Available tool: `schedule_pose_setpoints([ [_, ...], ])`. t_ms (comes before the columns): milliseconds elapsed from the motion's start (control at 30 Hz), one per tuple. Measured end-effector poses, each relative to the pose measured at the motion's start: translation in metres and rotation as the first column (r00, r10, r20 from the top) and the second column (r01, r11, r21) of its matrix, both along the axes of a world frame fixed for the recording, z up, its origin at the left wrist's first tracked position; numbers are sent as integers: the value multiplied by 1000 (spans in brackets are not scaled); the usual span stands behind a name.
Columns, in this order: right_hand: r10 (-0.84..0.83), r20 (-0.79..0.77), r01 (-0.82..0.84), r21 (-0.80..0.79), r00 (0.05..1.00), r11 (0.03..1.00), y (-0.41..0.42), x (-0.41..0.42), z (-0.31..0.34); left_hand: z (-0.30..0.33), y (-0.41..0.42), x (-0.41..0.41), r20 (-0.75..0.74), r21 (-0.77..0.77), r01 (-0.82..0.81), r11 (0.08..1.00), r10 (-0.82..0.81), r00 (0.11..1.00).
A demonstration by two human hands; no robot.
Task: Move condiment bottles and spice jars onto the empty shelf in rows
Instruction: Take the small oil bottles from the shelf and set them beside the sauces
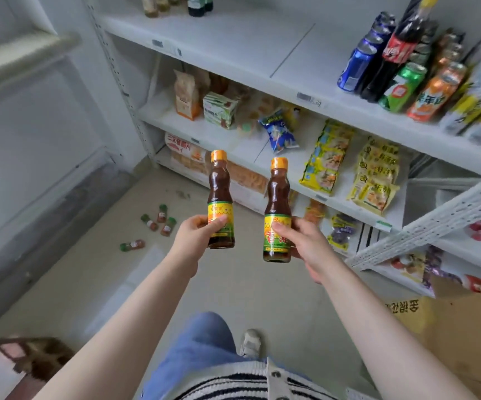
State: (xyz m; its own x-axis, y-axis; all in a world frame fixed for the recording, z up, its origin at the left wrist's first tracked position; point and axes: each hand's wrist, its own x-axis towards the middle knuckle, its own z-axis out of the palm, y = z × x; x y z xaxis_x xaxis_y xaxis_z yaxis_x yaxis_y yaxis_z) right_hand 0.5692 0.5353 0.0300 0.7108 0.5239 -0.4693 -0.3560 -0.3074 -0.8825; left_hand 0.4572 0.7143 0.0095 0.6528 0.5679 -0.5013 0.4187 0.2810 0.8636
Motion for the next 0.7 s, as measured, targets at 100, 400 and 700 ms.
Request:
schedule_pose_setpoints([
  [100, 31, 1, -31, 1, 1000, 1000, 29, 28, 1, 2, 22, 23, 0, 2, -30, 1000, 30, 1000],
  [400, 41, 30, -41, 11, 999, 999, 151, 113, -2, 1, 144, 108, 39, 6, -39, 999, 39, 999],
  [700, -29, 44, 26, 58, 999, 998, 279, 190, 30, 44, 283, 202, 133, 94, 30, 995, -43, 990],
])
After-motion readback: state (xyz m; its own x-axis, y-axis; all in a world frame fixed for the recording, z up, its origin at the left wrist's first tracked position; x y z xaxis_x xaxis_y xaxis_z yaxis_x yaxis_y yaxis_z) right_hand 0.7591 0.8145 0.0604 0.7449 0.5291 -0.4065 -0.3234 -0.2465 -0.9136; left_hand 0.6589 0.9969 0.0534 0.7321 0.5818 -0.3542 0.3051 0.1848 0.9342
